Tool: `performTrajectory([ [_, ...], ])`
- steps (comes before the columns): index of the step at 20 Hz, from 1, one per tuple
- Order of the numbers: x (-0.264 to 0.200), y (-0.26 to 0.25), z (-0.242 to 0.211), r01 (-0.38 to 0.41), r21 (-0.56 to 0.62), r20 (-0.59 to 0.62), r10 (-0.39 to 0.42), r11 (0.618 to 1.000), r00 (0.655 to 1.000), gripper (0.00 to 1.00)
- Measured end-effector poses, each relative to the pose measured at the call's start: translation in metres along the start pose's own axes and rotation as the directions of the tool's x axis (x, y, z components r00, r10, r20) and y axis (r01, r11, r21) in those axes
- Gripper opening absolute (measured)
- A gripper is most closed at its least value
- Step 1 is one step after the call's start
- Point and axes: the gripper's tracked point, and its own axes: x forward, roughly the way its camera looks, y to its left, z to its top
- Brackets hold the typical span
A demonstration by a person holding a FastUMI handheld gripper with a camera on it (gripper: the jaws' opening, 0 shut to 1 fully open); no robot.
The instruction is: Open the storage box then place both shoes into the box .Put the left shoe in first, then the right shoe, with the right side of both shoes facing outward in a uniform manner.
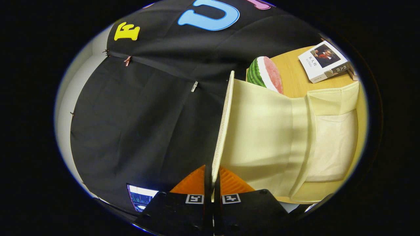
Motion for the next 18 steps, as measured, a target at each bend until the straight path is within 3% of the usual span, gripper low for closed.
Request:
performTrajectory([
  [1, 0.003, -0.008, 0.008, 0.033, -0.014, 0.019, -0.033, 0.999, 0.999, 0.10],
  [4, -0.014, -0.022, 0.016, 0.100, -0.091, 0.095, -0.091, 0.991, 0.991, 0.97],
  [11, -0.096, -0.064, 0.065, 0.269, -0.215, 0.303, -0.198, 0.939, 0.932, 0.98],
  [18, -0.222, -0.144, 0.094, 0.517, -0.188, 0.488, -0.377, 0.835, 0.787, 0.98],
])
